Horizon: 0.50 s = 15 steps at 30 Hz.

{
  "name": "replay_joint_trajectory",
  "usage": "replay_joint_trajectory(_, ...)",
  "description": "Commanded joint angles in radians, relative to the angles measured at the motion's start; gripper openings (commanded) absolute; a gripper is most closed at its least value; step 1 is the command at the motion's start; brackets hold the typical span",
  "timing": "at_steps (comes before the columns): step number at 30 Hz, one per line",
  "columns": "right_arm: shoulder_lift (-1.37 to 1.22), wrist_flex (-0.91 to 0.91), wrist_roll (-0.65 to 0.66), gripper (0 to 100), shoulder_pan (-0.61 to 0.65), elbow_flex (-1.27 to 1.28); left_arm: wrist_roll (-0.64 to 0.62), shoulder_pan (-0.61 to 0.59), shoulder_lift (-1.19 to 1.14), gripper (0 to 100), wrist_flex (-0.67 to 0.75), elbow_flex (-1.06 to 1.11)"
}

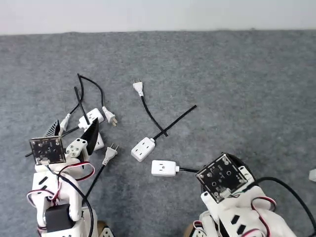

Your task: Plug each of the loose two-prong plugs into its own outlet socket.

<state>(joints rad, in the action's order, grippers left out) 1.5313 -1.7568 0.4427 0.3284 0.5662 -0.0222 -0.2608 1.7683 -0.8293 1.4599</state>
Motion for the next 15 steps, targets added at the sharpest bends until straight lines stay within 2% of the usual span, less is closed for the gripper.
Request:
replay_joint_trajectory(1,0.004,-0.028,-0.011,15.8,-0.005,-0.002,0.011,0.005,0.008,36,0.026,-0.007)
replay_joint_trajectory(4,0.004,-0.028,-0.011,15.8,-0.005,-0.002,0.011,0.006,0.008,33,0.023,-0.007)
replay_joint_trajectory(9,0.004,-0.030,-0.011,15.8,-0.005,-0.002,0.074,0.006,0.008,2,0.026,-0.007)
replay_joint_trajectory(15,0.004,-0.031,-0.011,15.8,-0.005,-0.002,0.074,0.006,0.008,3,0.026,-0.008)
